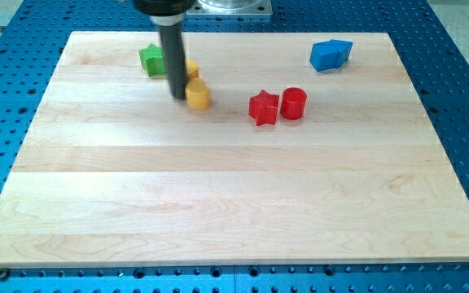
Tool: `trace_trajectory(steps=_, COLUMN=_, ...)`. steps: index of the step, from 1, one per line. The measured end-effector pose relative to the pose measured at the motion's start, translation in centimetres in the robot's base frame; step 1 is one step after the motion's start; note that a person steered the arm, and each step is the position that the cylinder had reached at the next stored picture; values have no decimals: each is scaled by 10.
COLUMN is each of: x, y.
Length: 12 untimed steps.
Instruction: Move the yellow hexagon into the blue cube
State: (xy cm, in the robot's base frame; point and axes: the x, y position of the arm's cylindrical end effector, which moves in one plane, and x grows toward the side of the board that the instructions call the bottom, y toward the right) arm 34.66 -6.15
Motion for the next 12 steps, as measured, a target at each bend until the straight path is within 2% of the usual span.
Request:
trace_trajectory(steps=1, x=-5, y=4)
trace_trajectory(steps=2, x=14, y=-70)
trace_trajectory(steps=3, x=-21, y=-62)
trace_trajectory(steps=4, x=-55, y=-4)
trace_trajectory(steps=6, x=-71, y=105)
trace_trajectory(steps=7, x=-70, y=109)
trace_trajectory(steps=8, x=-45, y=75)
trace_trajectory(steps=9, x=-25, y=73)
trace_trajectory(steps=10, x=-25, y=117)
trace_trajectory(steps=11, x=-27, y=144)
trace_trajectory(steps=12, x=-73, y=155)
